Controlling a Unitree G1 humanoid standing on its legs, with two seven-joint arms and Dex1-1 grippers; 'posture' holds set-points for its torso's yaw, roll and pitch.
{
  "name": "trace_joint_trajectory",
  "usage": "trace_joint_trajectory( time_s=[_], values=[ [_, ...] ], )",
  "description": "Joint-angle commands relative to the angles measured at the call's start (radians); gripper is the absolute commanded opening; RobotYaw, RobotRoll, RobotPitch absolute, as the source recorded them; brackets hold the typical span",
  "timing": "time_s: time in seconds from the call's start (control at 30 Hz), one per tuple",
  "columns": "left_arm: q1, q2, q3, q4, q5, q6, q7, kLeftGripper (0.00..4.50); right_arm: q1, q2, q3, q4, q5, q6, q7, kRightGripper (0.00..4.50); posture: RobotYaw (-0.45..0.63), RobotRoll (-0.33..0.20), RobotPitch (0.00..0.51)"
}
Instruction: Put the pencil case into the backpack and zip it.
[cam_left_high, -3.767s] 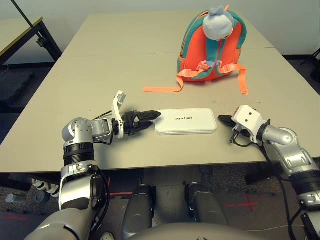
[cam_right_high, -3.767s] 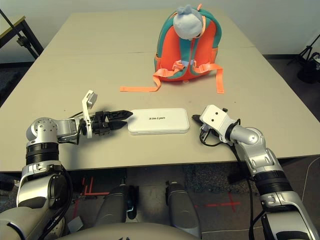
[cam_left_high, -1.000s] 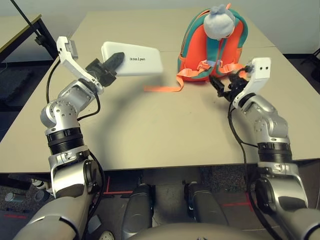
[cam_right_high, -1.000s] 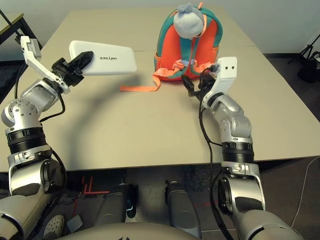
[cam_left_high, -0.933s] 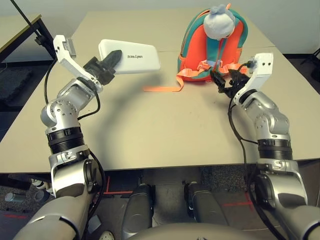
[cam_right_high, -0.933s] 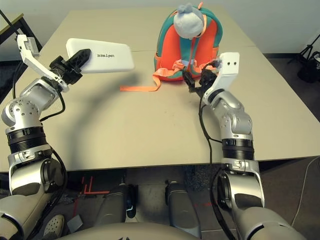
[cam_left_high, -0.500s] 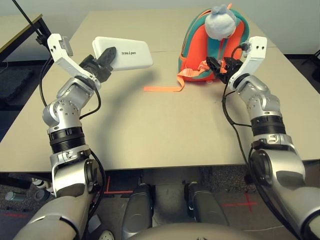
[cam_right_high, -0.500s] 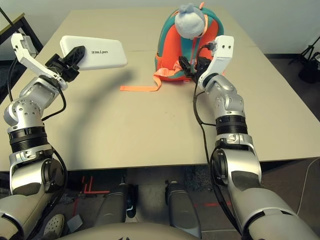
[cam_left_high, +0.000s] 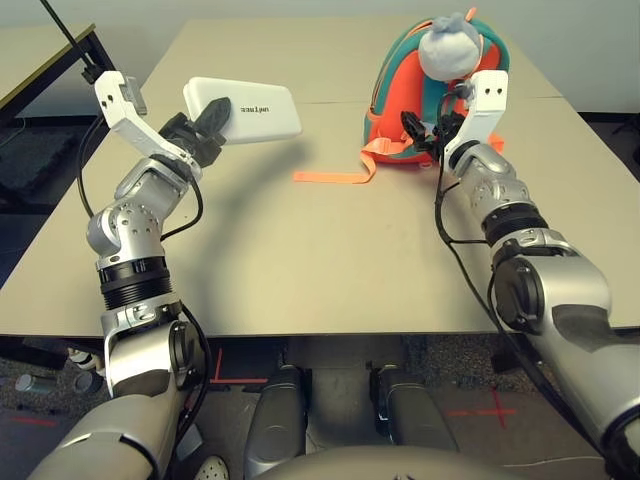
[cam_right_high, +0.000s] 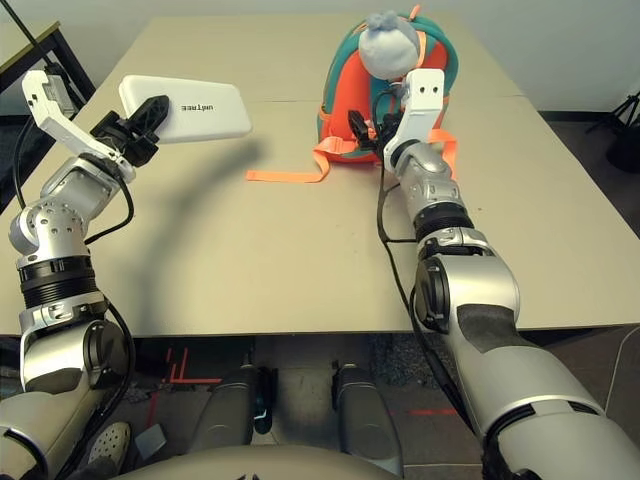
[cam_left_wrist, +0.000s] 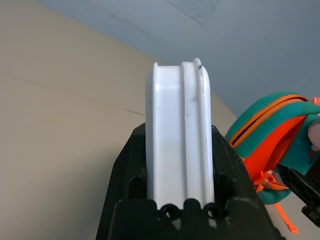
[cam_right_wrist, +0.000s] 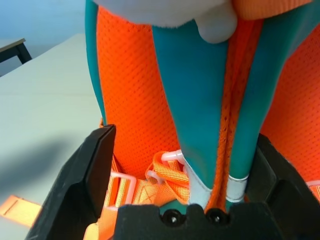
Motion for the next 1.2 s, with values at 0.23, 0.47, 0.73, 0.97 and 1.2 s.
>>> trace_joint_trajectory(
  time_s=[0.23,0.47,0.73,0.97,1.2],
  values=[
    [0.0,-0.004,-0.008,-0.031,0.007,-0.026,0.001,1.31,0.005,-0.007,0.008,0.012,-0.036,-0.026,0.026,0.85,0.06,0.0,0.078],
    [-0.007,-0.014,-0.023,-0.013,0.014,-0.042,-0.009,1.31,0.093,-0.024,0.025,-0.137,-0.022,0.001,0.104,0.13,0.03,0.0,0.084],
    [-0.008,-0.024,-0.037,0.006,0.017,-0.047,-0.018,1.31,0.388,-0.039,0.065,-0.869,0.065,0.353,0.101,0.13,-0.01,0.0,0.099],
    [-0.018,-0.035,-0.048,0.035,0.027,-0.052,-0.033,1.31,0.623,-0.047,0.068,-1.46,0.142,0.686,-0.023,0.13,-0.04,0.0,0.108],
    [-0.04,-0.036,-0.064,0.073,0.034,-0.062,-0.052,1.31,0.744,-0.059,0.099,-1.76,0.17,0.803,-0.071,0.13,-0.07,0.0,0.112]
  ],
)
